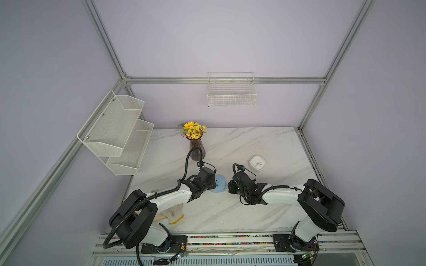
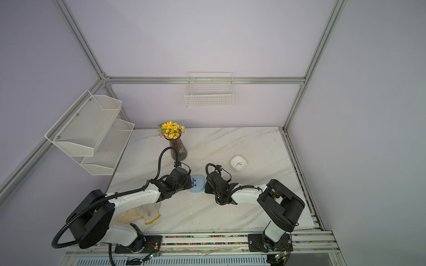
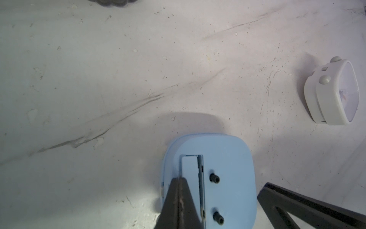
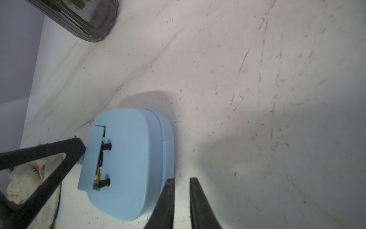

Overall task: Insert the battery into the alarm
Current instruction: Install the cover on the alarm.

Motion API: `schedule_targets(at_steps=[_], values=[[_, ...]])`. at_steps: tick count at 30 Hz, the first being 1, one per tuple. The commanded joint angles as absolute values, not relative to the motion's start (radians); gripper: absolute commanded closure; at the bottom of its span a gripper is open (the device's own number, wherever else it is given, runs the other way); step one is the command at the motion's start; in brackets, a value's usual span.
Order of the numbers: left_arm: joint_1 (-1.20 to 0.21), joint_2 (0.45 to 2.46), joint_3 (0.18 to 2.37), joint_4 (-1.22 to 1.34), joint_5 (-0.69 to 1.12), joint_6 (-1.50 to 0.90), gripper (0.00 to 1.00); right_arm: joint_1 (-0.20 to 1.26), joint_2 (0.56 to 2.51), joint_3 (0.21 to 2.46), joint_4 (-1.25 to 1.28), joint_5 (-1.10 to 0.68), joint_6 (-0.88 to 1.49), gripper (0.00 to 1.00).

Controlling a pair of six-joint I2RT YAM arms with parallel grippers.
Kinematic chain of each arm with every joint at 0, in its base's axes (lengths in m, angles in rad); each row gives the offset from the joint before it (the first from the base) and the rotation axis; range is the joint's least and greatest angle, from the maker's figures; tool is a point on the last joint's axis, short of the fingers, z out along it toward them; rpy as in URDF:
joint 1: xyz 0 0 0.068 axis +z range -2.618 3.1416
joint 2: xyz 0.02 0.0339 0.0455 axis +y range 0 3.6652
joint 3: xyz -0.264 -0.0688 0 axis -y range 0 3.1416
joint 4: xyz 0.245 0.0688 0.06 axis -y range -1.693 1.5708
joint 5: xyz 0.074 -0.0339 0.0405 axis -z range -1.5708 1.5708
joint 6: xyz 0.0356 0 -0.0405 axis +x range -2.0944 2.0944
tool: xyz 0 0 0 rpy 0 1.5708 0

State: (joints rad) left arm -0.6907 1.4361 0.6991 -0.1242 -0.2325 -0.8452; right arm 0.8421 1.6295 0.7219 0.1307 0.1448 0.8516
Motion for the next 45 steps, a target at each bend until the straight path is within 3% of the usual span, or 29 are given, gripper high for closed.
schedule_targets(at_steps=[1,45], values=[[-0.695,1.439,0.721,-0.107,-0.259,-0.844,1.00,0.839,1.641,0.750,0.124,0.158,0.865,0.81],[-0.709,1.403,0.683,-0.032,-0.298,-0.849,1.00,0.839,1.659,0.755,0.138,0.144,0.865,0.81]])
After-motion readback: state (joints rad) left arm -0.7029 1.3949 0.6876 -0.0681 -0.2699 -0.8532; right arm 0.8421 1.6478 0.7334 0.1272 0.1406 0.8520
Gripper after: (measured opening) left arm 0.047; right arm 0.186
